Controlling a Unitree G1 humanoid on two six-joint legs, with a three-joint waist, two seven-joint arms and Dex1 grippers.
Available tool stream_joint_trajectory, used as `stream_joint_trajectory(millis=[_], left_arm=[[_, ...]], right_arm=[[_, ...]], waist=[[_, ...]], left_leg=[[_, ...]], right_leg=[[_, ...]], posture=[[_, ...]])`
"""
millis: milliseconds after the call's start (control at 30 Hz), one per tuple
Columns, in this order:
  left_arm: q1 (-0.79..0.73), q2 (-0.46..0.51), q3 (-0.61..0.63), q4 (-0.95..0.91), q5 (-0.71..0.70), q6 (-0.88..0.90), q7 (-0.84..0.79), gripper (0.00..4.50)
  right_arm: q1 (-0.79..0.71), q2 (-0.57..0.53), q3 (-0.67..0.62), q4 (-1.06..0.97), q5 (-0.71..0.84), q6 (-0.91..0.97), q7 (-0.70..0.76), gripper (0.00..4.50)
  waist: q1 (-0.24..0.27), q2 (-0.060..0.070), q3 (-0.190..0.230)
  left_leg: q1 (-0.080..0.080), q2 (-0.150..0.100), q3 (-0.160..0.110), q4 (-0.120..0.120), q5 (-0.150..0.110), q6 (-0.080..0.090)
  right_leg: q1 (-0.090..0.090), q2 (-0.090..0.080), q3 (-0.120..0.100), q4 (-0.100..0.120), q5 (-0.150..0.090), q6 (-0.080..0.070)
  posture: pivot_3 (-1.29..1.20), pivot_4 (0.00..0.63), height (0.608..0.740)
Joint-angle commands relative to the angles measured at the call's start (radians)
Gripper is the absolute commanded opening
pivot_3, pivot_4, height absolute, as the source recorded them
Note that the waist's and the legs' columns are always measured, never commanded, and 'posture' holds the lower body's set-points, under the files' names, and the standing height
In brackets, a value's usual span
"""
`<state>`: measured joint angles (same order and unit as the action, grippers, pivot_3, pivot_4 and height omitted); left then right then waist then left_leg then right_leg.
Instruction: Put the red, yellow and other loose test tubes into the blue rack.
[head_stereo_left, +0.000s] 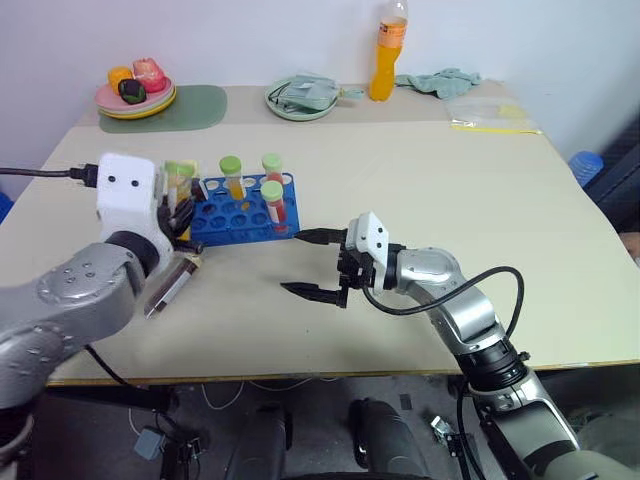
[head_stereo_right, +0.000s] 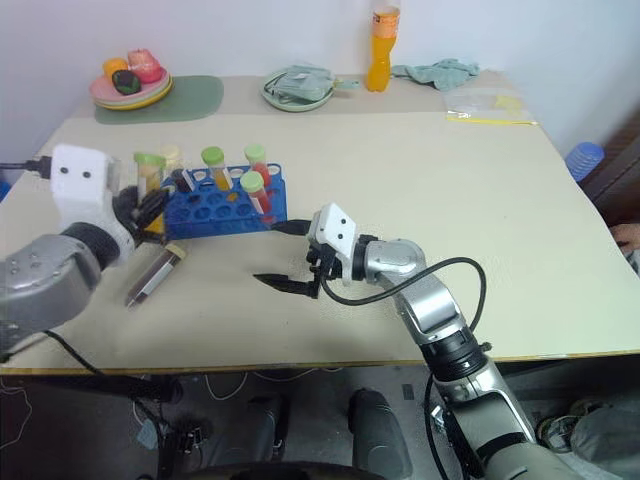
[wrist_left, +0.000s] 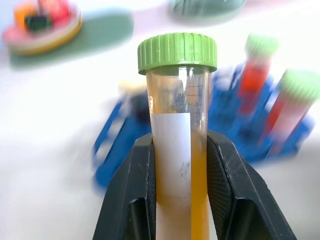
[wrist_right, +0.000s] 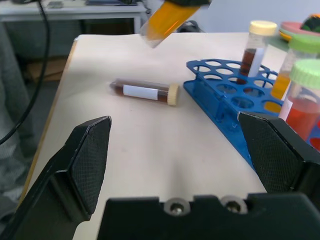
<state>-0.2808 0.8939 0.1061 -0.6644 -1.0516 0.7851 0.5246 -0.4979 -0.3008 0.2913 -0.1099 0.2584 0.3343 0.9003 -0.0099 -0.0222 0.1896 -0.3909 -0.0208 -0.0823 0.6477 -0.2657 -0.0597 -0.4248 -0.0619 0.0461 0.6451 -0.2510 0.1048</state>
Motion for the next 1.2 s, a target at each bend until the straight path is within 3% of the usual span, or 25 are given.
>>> stream_joint_trajectory(millis=[33,167,433,767,1200], left_arm=[[-0.027,-0.135,-0.129,0.060,0.354,-0.200,-0.033,0.83],[-0.064,-0.262,-0.302,0.235,0.691,-0.331,-0.068,0.83],[-0.107,-0.486,-0.286,0.480,0.903,-0.569,-0.205,0.83],[-0.147,-0.601,-0.207,0.692,1.010,-0.743,-0.296,0.83],[-0.113,-0.722,-0.097,0.807,0.997,-0.936,-0.396,0.83]], right_arm=[[0.013,0.026,-0.016,-0.028,0.014,0.026,-0.047,4.50],[0.039,0.035,-0.012,-0.059,0.010,0.049,-0.084,4.50],[0.067,0.033,-0.032,-0.108,0.019,0.084,-0.142,4.50],[0.079,0.035,-0.044,-0.131,0.024,0.098,-0.175,4.50],[0.066,0.036,-0.043,-0.116,0.023,0.089,-0.176,4.50]], waist=[[0.000,0.000,0.000],[-0.002,0.000,0.000],[-0.004,0.000,0.000],[-0.005,0.000,0.000],[-0.004,0.000,0.000]], left_leg=[[0.000,0.000,0.000,0.000,0.000,0.000],[0.000,0.000,0.000,0.000,0.000,0.001],[0.000,0.000,0.000,0.001,-0.001,0.001],[0.000,0.000,-0.001,0.001,-0.001,0.001],[0.000,0.000,-0.001,0.001,-0.001,0.002]], right_leg=[[0.000,0.000,0.000,0.000,0.000,0.001],[0.000,0.000,0.000,0.001,0.001,0.001],[-0.001,0.000,0.000,0.002,0.001,0.001],[-0.001,0.000,0.000,0.002,0.001,0.002],[-0.001,0.000,0.000,0.002,0.001,0.002]], posture=[[0.00,0.150,0.740],[0.00,0.150,0.740],[0.00,0.150,0.740],[0.00,0.150,0.740],[0.00,0.150,0.740]])
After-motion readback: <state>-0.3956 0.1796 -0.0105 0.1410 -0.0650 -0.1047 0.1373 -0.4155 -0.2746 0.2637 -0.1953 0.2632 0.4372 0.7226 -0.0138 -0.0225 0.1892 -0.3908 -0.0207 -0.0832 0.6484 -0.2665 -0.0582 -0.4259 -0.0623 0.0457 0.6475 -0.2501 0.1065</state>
